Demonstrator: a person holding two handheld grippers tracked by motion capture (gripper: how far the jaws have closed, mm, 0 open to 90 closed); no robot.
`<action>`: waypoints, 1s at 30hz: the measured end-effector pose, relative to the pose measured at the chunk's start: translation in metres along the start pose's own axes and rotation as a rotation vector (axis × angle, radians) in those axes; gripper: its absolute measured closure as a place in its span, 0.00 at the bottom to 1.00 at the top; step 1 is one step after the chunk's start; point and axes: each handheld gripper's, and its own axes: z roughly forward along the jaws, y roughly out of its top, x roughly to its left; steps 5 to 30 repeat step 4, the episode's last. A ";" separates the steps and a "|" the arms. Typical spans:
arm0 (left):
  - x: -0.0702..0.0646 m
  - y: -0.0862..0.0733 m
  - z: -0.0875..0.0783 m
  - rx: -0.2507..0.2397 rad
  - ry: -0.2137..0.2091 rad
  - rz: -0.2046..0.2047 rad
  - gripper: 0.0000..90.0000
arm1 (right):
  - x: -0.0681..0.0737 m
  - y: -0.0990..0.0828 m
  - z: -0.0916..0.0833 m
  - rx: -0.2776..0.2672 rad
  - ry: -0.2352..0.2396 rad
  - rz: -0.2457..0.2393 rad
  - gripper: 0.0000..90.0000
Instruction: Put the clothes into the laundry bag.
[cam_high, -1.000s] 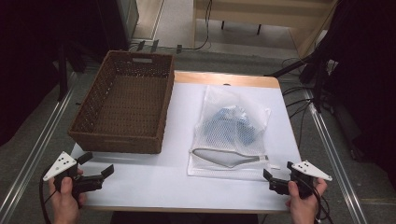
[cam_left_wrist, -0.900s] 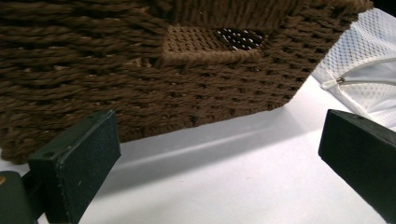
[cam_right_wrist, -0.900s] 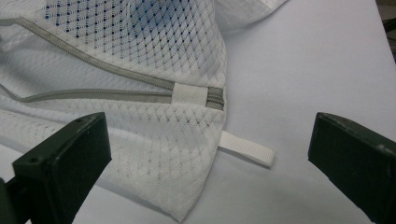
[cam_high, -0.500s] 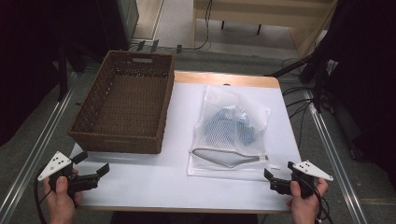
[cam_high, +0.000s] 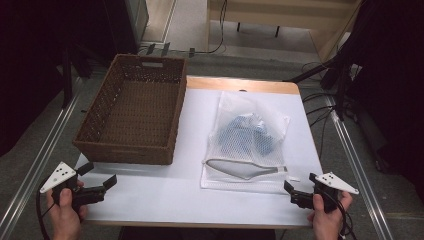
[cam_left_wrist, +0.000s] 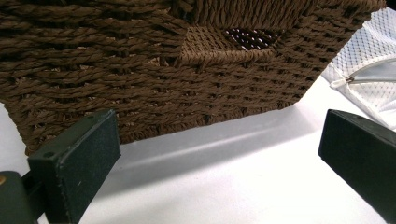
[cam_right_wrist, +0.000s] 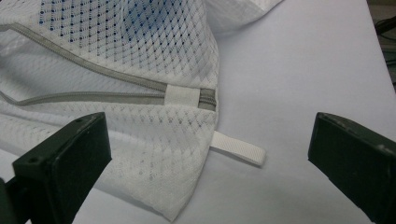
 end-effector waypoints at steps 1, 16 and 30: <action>0.000 0.000 0.001 0.000 -0.002 0.000 0.00 | 0.000 0.000 0.000 0.000 0.001 0.000 0.00; -0.002 0.000 0.003 0.004 -0.007 0.006 0.00 | 0.000 0.000 0.000 -0.001 -0.001 0.002 0.00; -0.002 0.000 0.003 0.004 -0.007 0.006 0.00 | 0.000 0.000 0.000 -0.001 -0.001 0.002 0.00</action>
